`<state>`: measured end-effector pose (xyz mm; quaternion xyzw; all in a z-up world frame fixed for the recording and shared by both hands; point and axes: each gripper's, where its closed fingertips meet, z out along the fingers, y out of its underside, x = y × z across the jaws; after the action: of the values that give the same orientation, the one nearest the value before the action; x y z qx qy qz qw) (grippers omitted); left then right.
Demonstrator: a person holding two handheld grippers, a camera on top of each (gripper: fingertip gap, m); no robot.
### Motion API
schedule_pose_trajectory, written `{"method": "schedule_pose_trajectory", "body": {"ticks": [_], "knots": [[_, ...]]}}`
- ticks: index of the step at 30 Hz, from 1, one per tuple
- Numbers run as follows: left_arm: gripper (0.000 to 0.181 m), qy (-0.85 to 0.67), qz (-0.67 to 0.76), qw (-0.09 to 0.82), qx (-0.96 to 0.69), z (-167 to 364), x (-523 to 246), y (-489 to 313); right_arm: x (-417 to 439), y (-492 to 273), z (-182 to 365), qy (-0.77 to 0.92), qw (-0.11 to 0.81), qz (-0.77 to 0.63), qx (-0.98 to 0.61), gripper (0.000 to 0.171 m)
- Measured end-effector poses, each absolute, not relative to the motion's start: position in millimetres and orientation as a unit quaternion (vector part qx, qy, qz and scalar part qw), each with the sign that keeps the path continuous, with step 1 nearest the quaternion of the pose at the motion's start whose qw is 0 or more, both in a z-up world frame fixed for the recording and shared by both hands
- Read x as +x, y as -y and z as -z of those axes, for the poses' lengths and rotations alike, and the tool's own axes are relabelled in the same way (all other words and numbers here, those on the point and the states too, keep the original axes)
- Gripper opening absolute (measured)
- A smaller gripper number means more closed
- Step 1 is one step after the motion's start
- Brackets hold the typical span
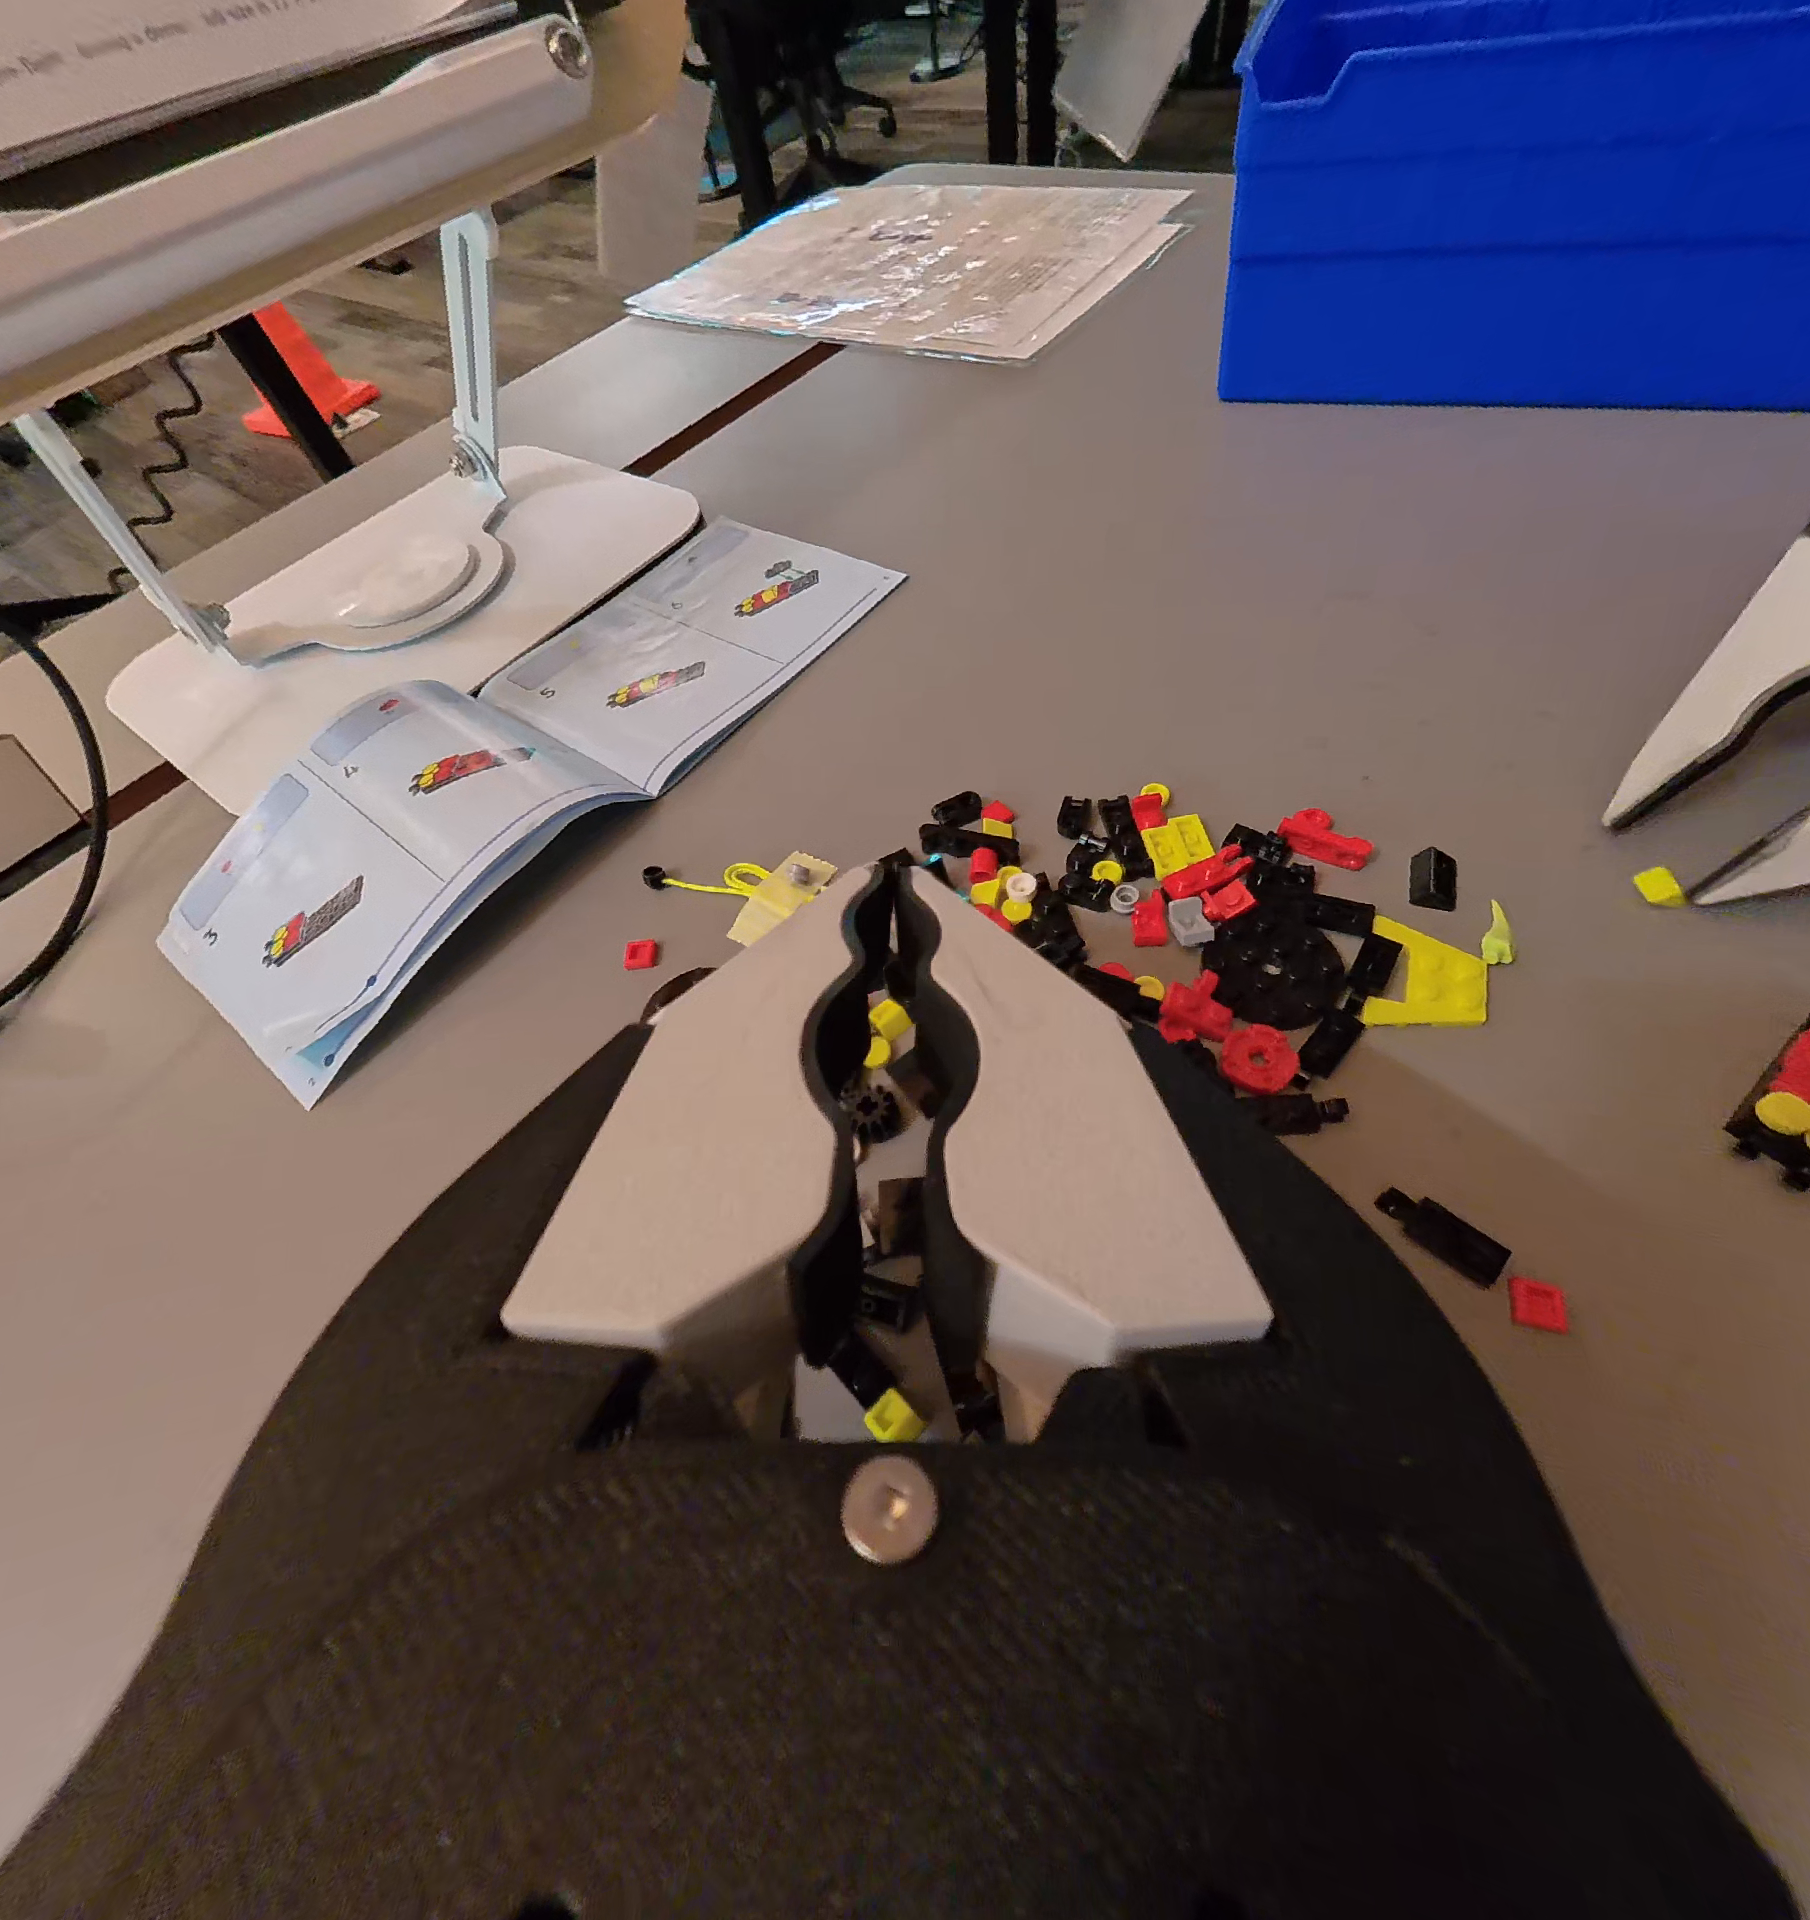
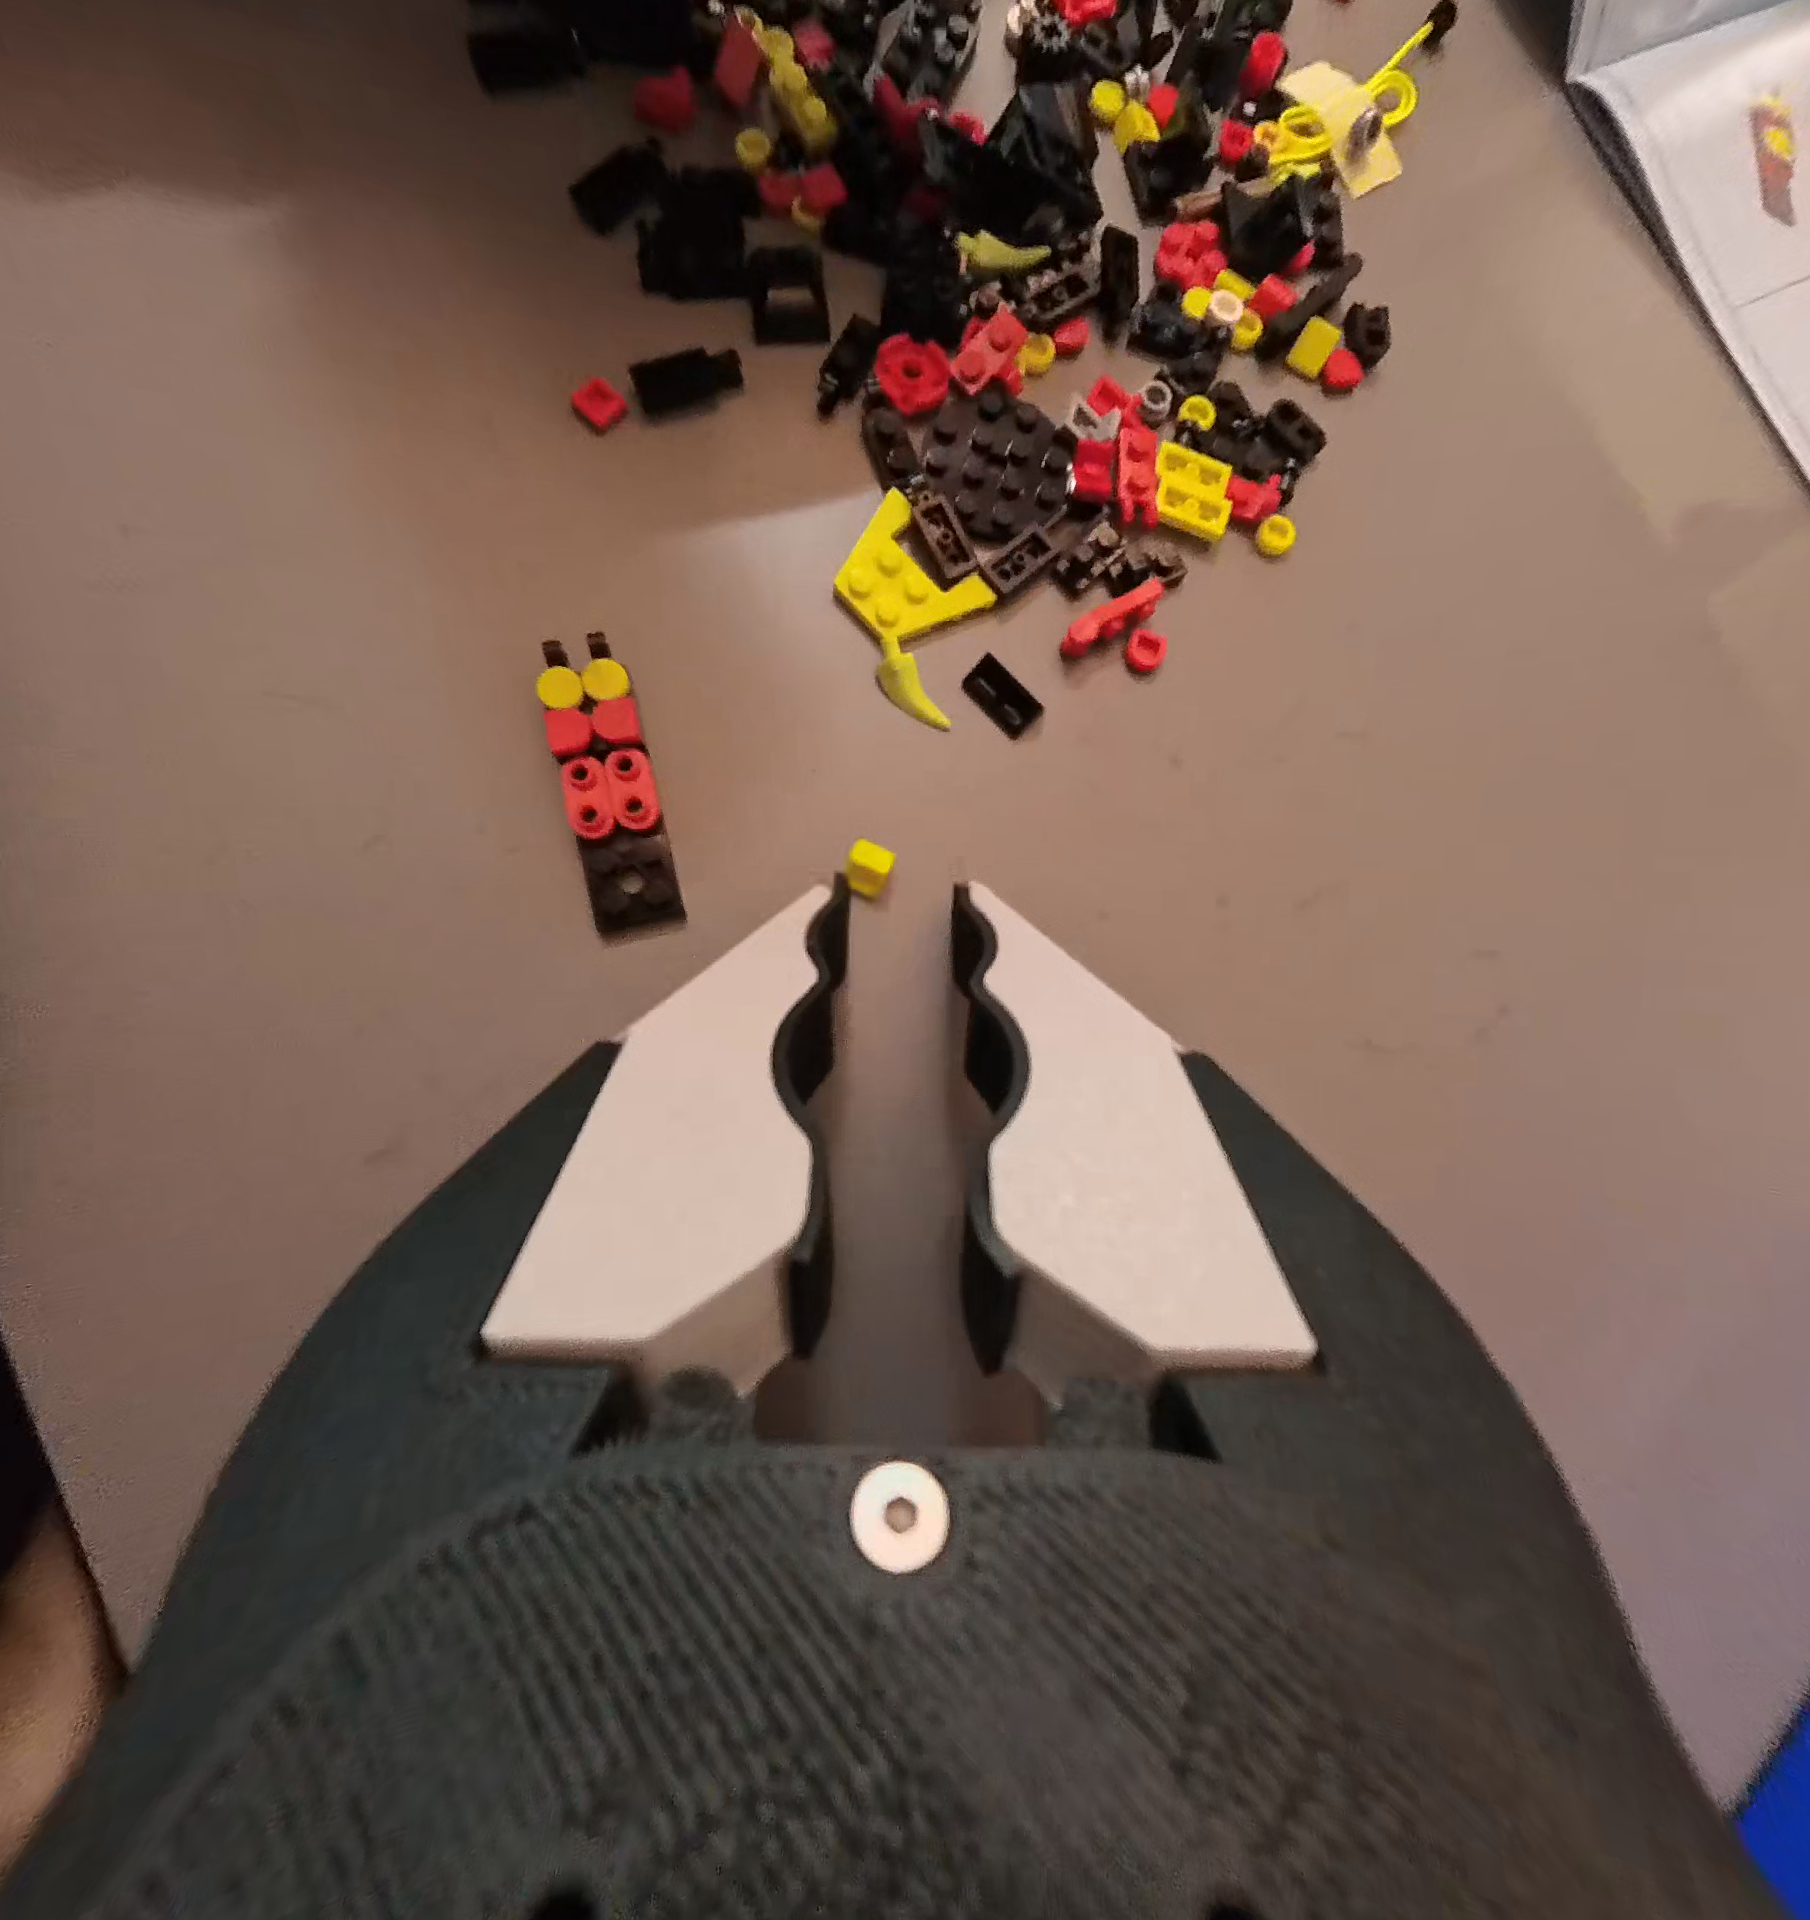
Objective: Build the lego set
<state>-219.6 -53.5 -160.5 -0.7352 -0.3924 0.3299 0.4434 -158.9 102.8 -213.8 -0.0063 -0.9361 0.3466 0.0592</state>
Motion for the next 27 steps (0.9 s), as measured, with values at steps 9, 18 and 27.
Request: {"method": "schedule_pose_trajectory", "body": {"ticks": [9, 18, 27], "knots": [[0.0, 0.364, -0.314, 0.467, -0.742, 154.4, -211.3, 29.6, -152.2, -93.5, 214.4, 0.935, 0.044, -0.353, -0.008, 0.016], [0.009, 0.322, -0.207, 0.536, -0.753, 147.8, -183.4, -19.0, -169.6, -81.6, 169.6, 0.886, 0.07, -0.455, -0.053, 0.007], [0.024, 0.28, -0.224, 0.647, -0.673, 86.4, -158.0, -66.8, -167.9, -66.9, 73.2, 0.647, -0.226, -0.678, -0.266, 0.007]]}}
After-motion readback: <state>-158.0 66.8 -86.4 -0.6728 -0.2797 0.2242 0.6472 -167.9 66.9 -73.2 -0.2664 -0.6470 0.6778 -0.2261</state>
